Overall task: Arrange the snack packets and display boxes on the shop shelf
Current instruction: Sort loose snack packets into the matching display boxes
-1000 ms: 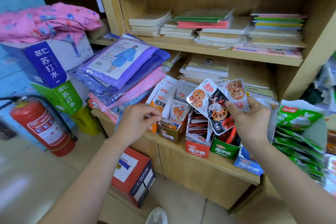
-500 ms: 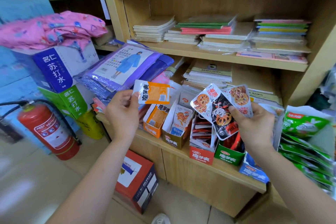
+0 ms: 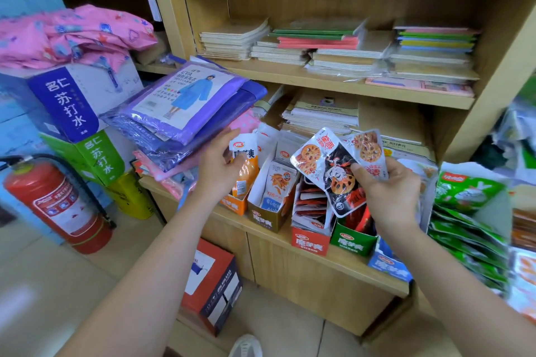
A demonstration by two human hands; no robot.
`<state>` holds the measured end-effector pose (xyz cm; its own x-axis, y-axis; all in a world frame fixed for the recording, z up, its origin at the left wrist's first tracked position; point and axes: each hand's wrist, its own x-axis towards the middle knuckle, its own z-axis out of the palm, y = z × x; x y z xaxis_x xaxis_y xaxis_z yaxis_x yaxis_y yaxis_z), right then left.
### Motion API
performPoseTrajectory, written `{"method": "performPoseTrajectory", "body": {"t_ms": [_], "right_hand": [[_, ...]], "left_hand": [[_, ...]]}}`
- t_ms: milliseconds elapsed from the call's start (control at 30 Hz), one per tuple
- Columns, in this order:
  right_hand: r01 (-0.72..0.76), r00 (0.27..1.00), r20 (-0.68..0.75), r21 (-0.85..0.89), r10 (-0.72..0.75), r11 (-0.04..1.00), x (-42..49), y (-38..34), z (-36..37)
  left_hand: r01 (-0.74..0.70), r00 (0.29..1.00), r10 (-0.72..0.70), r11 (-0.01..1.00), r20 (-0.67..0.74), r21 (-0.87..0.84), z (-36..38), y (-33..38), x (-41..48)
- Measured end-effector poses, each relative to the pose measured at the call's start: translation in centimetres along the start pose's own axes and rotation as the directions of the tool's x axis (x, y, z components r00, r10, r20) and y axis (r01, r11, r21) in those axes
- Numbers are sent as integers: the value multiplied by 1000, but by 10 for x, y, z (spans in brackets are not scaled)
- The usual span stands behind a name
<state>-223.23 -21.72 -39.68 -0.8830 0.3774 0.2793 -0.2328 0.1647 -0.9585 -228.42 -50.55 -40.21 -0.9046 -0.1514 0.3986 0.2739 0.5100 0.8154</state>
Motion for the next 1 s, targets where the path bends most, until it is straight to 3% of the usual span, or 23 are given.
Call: {"method": "performPoseTrajectory", "body": {"t_ms": [100, 300, 433, 533, 700, 1000], "right_hand": [[-18, 1000, 24, 18, 18, 1000, 1, 0, -1], [-67, 996, 71, 91, 61, 994, -1, -3, -14], [-15, 997, 83, 108, 6, 994, -8, -10, -34], [-24, 998, 64, 132, 16, 991, -12, -12, -53], [-8, 997, -68, 193, 22, 981, -14, -19, -110], [145, 920, -366, -15, -140, 989, -39, -45, -253]], "left_hand": [[-64, 997, 62, 997, 40, 45, 14, 16, -10], [53, 973, -5, 977, 229, -205, 47, 74, -50], [76, 972, -5, 953, 235, -294, 66, 99, -65], [45, 969, 19, 967, 246, -252, 81, 112, -73], [96, 964, -1, 933, 264, -346, 107, 135, -82], [139, 954, -18, 911, 300, -388, 173, 185, -124]]}}
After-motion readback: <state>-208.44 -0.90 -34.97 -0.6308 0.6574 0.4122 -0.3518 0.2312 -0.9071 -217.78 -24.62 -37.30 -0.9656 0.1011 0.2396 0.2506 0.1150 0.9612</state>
